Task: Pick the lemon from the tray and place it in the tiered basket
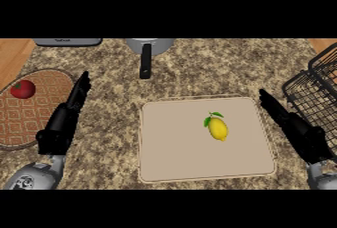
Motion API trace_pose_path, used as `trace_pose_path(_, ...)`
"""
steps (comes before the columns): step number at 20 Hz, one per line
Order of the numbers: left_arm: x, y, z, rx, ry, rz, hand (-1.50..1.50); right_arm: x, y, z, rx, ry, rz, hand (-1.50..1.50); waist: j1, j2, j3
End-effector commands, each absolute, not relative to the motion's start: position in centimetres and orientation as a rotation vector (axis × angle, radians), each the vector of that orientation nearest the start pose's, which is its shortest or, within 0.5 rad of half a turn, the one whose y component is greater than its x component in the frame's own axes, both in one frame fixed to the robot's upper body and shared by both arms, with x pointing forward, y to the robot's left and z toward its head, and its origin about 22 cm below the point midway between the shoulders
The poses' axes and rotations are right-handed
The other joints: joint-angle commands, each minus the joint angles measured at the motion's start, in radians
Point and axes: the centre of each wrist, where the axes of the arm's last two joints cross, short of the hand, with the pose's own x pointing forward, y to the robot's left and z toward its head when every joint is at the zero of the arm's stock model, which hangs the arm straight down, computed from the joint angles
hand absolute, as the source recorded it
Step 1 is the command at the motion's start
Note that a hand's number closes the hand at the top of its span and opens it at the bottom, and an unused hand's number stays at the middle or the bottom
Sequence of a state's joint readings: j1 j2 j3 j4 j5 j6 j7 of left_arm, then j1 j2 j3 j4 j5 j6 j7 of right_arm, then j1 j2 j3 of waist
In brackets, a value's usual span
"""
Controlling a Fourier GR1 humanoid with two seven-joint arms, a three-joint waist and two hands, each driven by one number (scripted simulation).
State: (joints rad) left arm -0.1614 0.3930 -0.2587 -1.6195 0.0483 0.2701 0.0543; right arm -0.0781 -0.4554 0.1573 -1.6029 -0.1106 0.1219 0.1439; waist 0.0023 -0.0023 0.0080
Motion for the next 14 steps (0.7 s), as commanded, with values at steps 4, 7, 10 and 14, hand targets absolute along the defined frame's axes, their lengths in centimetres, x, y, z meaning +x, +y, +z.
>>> trace_pose_path(4,27.6,28.7,5.2,0.439,-1.636,-0.261,0.0,27.6,-23.8,7.4,-0.107,-1.666,0.295,1.5,0.006,0.004,-0.008)
trace_pose_path(7,26.8,28.8,4.1,0.422,-1.551,-0.222,0.0,27.4,-24.8,11.2,-0.153,-2.003,-0.206,1.5,-0.094,-0.073,0.033)
trace_pose_path(10,26.3,30.1,3.4,0.458,-1.516,-0.205,0.0,24.6,-29.2,3.7,-0.779,-1.521,-0.011,-1.5,-0.045,-0.002,-0.013)
trace_pose_path(14,26.0,31.9,2.8,0.443,-1.52,-0.22,0.0,22.8,-25.5,3.7,-0.858,-1.561,-0.056,-1.5,-0.01,0.001,-0.01)
